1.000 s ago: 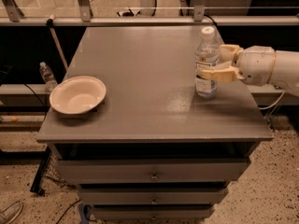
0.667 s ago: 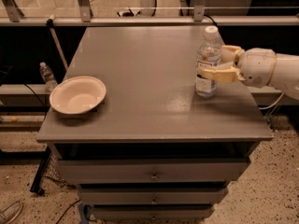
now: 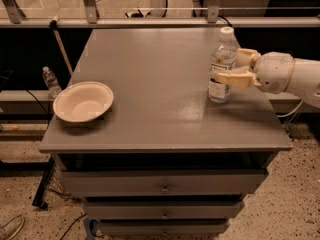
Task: Place blue plastic bottle upright
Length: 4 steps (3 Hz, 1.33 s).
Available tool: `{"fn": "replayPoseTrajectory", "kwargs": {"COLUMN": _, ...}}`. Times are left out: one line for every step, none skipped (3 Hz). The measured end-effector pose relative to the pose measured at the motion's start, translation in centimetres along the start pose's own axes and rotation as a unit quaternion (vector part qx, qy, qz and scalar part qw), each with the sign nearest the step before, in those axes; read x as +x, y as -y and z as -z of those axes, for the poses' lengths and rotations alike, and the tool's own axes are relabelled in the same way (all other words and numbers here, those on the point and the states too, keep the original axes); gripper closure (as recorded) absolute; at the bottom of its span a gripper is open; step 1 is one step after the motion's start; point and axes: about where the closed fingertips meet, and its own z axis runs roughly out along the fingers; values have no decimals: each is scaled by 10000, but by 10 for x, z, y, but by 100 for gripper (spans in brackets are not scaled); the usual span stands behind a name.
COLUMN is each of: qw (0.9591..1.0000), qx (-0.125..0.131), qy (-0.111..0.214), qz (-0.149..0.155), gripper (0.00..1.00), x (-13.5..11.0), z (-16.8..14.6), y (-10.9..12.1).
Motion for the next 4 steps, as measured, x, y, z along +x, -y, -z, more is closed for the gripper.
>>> {"fn": "replayPoseTrajectory", "kwargs": {"qw": 10000, "qx": 0, "qy": 0, "qz": 0, "gripper": 100, "x": 0, "z": 0, "y": 0}}
{"fn": "replayPoseTrajectory", "kwargs": {"qw": 10000, "qx": -2, "qy": 1, "qz": -1, "gripper": 100, "x": -1, "z": 0, "y": 0}}
{"fn": "replayPoseTrajectory", "kwargs": {"qw": 10000, "qx": -3, "qy": 2, "qz": -1, "gripper": 100, "x": -1, "z": 0, "y": 0}}
{"fn": "replayPoseTrajectory", "kwargs": {"qw": 10000, "qx": -3, "qy": 2, "qz": -1, "gripper": 82, "x": -1, "z": 0, "y": 0}}
